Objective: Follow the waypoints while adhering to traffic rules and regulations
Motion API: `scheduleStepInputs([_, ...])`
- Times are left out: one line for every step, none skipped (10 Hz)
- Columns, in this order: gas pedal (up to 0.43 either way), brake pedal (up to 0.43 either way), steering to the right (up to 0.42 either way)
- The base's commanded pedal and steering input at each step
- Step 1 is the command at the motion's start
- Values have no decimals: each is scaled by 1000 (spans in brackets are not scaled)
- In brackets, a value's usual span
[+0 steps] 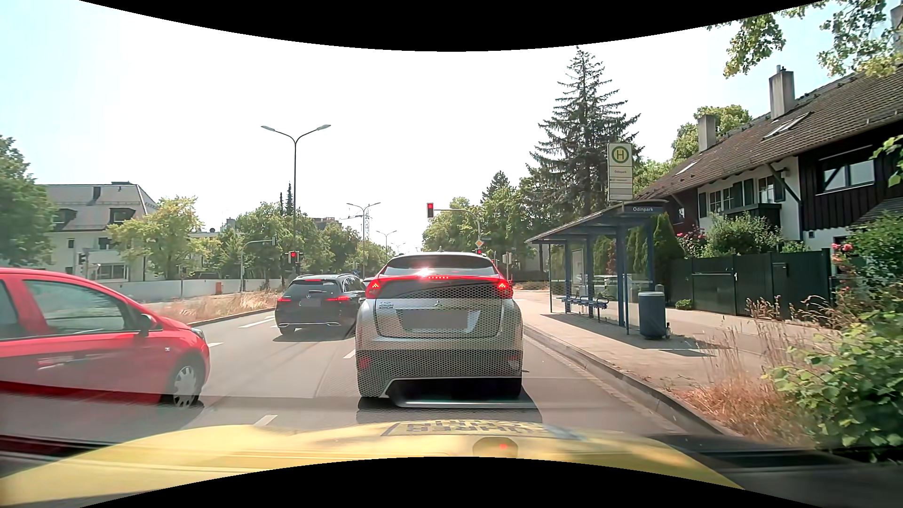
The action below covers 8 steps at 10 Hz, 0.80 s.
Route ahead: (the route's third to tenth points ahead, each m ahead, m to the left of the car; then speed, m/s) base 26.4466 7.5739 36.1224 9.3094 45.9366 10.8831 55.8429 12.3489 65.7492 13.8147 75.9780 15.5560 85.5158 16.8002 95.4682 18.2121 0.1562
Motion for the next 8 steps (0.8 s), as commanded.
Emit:
scheduleStepInputs([0,171,-10])
scheduleStepInputs([0,171,-10])
scheduleStepInputs([0,171,-10])
scheduleStepInputs([0,171,-10])
scheduleStepInputs([0,171,-11])
scheduleStepInputs([0,177,-11])
scheduleStepInputs([0,177,-11])
scheduleStepInputs([0,177,-12])
